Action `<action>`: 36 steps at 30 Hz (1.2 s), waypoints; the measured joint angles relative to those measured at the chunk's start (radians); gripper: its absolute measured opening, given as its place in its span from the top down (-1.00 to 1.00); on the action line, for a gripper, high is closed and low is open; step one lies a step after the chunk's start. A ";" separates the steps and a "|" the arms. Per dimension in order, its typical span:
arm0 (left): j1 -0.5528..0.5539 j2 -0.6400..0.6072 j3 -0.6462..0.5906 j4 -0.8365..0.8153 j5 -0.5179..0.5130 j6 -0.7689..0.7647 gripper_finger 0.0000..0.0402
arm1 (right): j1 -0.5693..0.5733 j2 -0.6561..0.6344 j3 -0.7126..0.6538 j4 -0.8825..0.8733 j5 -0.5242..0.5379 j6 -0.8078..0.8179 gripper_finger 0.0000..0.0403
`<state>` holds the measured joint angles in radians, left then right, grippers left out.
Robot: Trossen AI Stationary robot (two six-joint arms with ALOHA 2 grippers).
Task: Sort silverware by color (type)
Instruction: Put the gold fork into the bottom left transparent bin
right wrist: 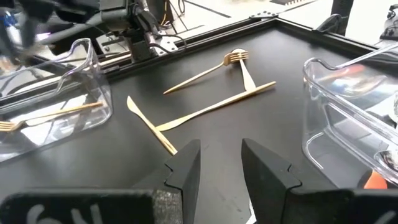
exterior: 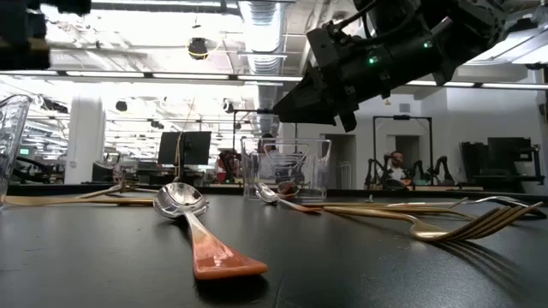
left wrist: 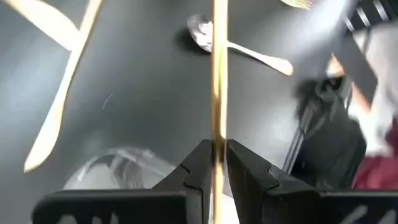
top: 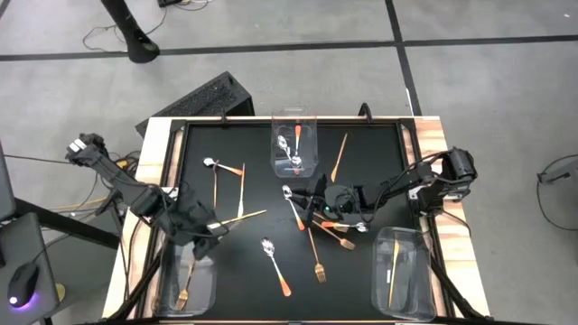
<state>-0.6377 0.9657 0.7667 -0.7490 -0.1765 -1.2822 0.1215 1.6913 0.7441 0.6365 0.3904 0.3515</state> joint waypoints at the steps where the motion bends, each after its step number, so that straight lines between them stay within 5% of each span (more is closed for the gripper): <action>1: -0.015 0.000 -0.004 -0.013 -0.017 -0.070 0.82 | 0.000 0.000 0.000 0.000 0.000 0.000 0.31; 11: -0.287 0.001 -0.019 -0.065 -0.256 -0.600 0.97 | 0.000 0.000 0.000 0.000 0.000 0.000 0.31; 18: -0.408 0.001 -0.019 -0.094 -0.404 -0.676 1.00 | 0.000 0.000 0.000 0.001 0.000 0.019 0.31; 22: -0.419 0.001 -0.019 -0.164 -0.394 -0.667 1.00 | 0.000 0.000 0.000 0.000 0.000 0.025 0.31; 27: -0.400 0.001 -0.019 -0.182 -0.414 -0.508 1.00 | 0.001 0.000 0.000 0.000 0.000 0.041 0.31; 36: -0.189 0.001 0.044 -0.049 -0.502 0.072 0.97 | 0.001 0.000 0.000 0.007 0.000 0.045 0.31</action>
<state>-0.8268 0.9668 0.8112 -0.7979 -0.6788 -1.2105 0.1226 1.6913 0.7441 0.6437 0.3901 0.3968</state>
